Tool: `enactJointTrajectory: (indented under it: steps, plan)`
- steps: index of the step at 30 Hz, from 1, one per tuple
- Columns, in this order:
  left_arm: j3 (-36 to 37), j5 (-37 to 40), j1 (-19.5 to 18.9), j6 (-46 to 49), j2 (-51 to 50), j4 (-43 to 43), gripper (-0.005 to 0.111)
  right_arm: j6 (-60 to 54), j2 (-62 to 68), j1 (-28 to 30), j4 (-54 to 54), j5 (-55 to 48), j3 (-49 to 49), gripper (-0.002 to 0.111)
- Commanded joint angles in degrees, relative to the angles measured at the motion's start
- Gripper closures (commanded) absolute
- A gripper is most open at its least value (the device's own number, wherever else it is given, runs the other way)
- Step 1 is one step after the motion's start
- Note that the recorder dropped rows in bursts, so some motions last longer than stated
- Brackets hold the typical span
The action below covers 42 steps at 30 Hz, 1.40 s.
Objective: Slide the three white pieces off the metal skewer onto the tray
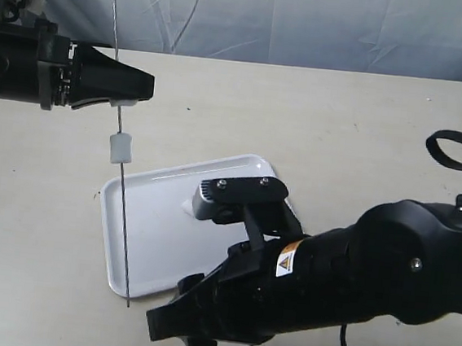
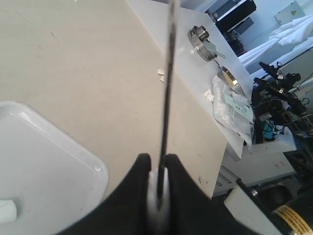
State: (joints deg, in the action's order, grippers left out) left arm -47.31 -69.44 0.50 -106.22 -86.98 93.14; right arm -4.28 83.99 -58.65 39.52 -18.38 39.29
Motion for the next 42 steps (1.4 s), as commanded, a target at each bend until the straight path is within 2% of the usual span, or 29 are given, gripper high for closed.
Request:
enactJointTrajectory:
  steps: [1, 8, 22, 27, 28, 42]
  plan:
    - [0.25, -0.52, 2.08, -0.28, 0.28, -1.85, 0.107, -1.23, -1.17, 0.32, 0.83, 2.39, 1.99, 0.055]
    - [0.25, 0.78, 6.53, -1.05, 0.28, -2.78, 0.107, -2.09, -1.17, 0.22, 0.73, 1.67, 7.03, 0.055]
    - [0.25, -0.52, 6.48, -3.27, 0.28, -5.11, 0.107, -2.46, 1.45, 0.22, 0.96, 4.17, 7.99, 0.057]
    - [0.25, 0.36, 9.0, -4.34, -0.22, -5.25, 0.107, -2.46, 1.57, 0.22, 0.96, 5.14, 7.99, 0.093]
    - [0.25, 0.89, 9.84, -4.09, -0.97, -5.25, 0.107, -2.46, 1.57, 0.22, 0.96, 5.17, 7.99, 0.108]
    - [0.25, 2.23, 9.94, -2.71, -2.47, -5.98, 0.107, -2.62, 1.57, 0.22, -0.24, 1.28, 7.99, 0.109]
